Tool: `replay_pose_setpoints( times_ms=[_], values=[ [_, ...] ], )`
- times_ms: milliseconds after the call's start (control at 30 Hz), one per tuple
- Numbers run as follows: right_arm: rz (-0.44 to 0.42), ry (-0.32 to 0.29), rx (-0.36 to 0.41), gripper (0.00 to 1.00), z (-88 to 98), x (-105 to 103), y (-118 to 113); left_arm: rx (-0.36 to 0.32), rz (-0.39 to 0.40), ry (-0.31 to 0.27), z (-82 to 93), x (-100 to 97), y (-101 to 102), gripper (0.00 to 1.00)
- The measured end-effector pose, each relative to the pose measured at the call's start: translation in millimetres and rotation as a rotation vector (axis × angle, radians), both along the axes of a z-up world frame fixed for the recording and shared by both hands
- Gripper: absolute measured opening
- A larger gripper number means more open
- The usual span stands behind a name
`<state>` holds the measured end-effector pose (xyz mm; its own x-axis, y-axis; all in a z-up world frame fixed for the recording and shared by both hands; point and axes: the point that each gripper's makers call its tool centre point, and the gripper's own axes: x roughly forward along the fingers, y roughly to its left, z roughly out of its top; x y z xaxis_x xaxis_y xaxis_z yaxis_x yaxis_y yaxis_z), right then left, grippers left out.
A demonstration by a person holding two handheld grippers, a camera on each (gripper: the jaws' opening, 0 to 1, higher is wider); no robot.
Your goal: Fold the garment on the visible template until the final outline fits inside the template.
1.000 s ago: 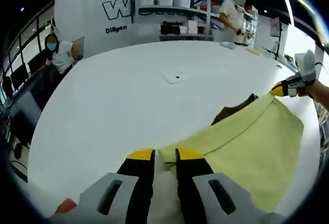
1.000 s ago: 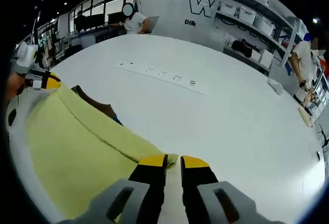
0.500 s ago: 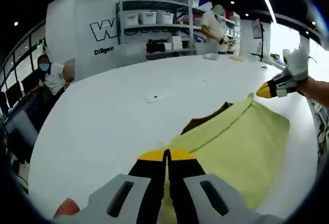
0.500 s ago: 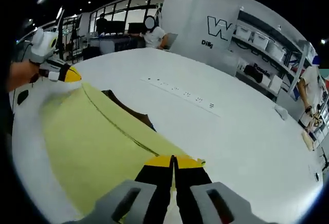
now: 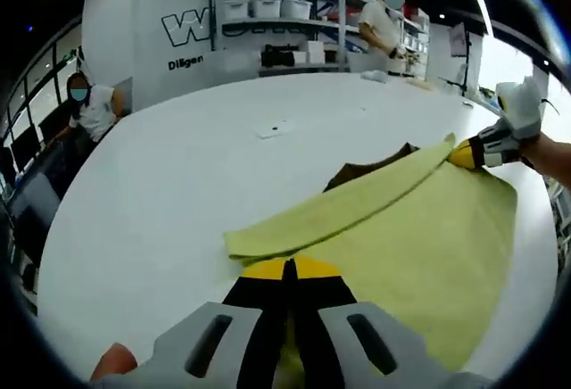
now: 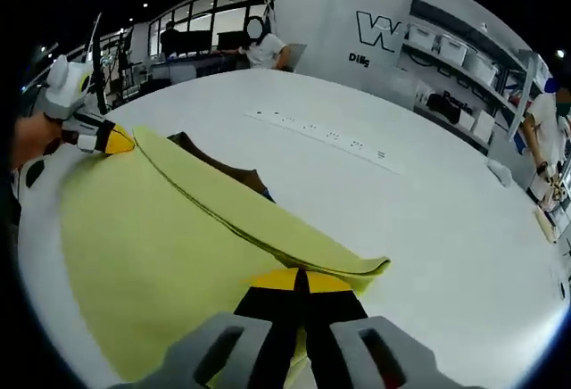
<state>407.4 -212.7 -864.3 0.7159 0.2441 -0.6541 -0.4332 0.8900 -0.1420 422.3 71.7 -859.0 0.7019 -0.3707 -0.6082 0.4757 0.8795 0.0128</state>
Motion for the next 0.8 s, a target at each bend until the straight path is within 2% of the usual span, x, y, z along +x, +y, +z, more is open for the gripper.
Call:
replay_pose_setpoints(
  times_ms=[200,400,533,667,800],
  values=[
    [0.037,-0.046,-0.019,0.0,4.2,7.6,3.4,-0.013,-0.009,-0.03,4.0,10.5,-4.4,0.0],
    [0.044,-0.091,-0.023,0.0,18.6,21.1,4.5,-0.031,-0.018,-0.066,15.5,25.2,-9.2,0.0],
    [0.043,-0.102,-0.025,0.0,22.1,29.9,4.4,-0.044,-0.007,-0.081,21.3,39.4,-8.9,0.0],
    [0.031,-0.105,-0.029,0.0,21.0,37.9,1.7,-0.04,0.007,-0.079,19.2,51.5,-6.4,0.0],
    [0.026,-0.086,-0.032,0.0,15.4,39.1,1.1,-0.025,0.003,-0.063,13.3,53.0,-7.1,0.0]
  ],
)
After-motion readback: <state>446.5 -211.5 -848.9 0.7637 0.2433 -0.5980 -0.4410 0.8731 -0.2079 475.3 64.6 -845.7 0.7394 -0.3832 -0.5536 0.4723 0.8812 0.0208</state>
